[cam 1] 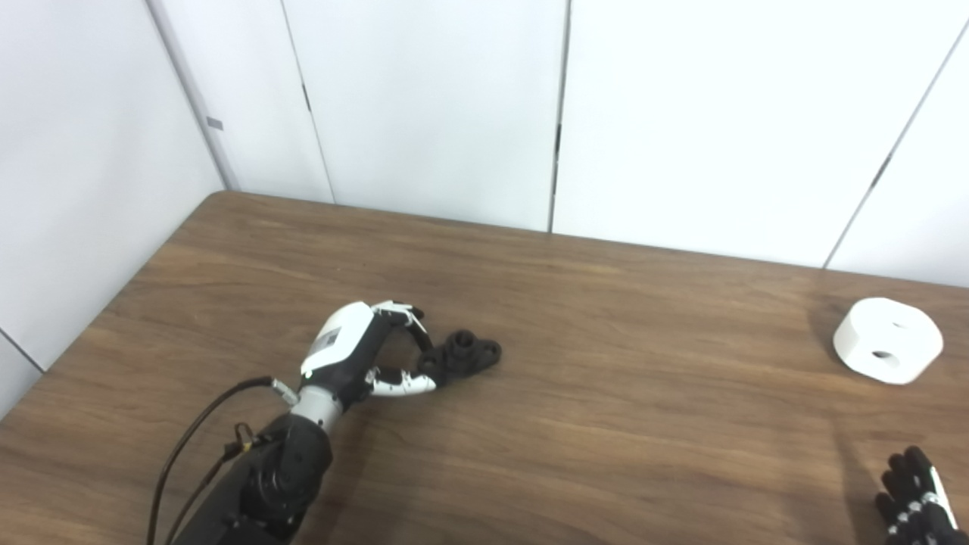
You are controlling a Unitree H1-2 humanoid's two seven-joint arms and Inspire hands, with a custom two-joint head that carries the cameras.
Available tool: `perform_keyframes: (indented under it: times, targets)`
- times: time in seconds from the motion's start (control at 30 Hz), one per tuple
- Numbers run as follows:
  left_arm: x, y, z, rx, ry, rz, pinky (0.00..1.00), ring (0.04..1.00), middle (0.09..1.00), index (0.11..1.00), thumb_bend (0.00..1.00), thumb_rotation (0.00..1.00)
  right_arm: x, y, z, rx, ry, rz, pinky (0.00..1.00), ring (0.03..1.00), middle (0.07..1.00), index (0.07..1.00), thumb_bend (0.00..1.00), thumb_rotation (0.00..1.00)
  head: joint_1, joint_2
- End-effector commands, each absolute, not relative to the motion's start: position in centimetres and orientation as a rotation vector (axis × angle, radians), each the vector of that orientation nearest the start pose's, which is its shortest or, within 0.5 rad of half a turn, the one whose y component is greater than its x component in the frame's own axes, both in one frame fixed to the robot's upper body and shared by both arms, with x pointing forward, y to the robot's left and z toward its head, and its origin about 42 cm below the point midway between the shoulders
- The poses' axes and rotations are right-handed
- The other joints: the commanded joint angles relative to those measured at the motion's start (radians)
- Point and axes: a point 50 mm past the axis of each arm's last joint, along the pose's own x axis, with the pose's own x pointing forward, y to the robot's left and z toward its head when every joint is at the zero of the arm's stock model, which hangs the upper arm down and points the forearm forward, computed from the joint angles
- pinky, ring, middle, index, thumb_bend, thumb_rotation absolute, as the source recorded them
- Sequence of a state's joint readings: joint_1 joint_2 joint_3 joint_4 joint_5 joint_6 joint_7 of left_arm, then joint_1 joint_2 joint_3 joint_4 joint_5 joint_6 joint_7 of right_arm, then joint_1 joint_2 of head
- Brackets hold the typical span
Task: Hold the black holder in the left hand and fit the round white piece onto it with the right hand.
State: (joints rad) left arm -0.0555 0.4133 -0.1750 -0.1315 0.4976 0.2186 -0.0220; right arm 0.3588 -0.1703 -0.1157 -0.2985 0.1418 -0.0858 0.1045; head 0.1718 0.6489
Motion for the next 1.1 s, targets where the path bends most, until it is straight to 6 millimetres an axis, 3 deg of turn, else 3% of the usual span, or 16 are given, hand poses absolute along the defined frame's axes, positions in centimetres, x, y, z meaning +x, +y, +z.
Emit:
perform_keyframes:
  times: [0.0, 0.03, 0.1, 0.17, 0.63, 1.07]
  targets:
    - [28.1, 28.0, 12.3, 0.899, 0.084, -0.211, 0.84, 0.913, 0.826, 0.487, 0.52, 0.05, 16.1, -29.7, 11.8, -0.077, -0.038, -0.04, 1.0, 1.0, 0.992, 1.0, 0.74, 1.0, 0.001, 0.002]
    - [27.8, 27.5, 12.2, 0.917, 0.067, -0.233, 0.85, 0.913, 0.826, 0.487, 0.52, 0.05, 16.1, -29.7, 11.9, -0.079, -0.038, -0.037, 1.0, 1.0, 0.991, 1.0, 0.75, 1.0, -0.002, 0.003]
    - [27.3, 26.9, 12.0, 0.941, 0.042, -0.273, 0.97, 0.934, 0.829, 0.487, 0.52, 0.05, 16.1, -29.6, 12.0, -0.09, -0.044, -0.031, 1.0, 1.0, 0.991, 1.0, 0.73, 1.0, -0.009, 0.006]
    - [27.0, 26.5, 11.8, 0.962, 0.02, -0.31, 1.0, 0.948, 0.832, 0.486, 0.52, 0.06, 16.2, -29.6, 12.0, -0.092, -0.05, -0.028, 1.0, 1.0, 0.989, 1.0, 0.72, 1.0, -0.017, 0.009]
    - [23.8, 24.3, 10.9, 1.02, 0.006, -0.535, 1.0, 0.977, 0.845, 0.486, 0.52, 0.06, 16.4, -28.6, 12.4, -0.07, -0.058, -0.043, 1.0, 1.0, 0.97, 0.988, 0.73, 0.99, -0.073, 0.04]
    - [20.7, 22.3, 9.8, 0.985, -0.029, -0.73, 1.0, 0.969, 0.842, 0.486, 0.52, 0.06, 16.7, -27.1, 13.1, -0.086, -0.064, -0.044, 1.0, 1.0, 0.965, 0.995, 0.65, 1.0, -0.161, 0.093]
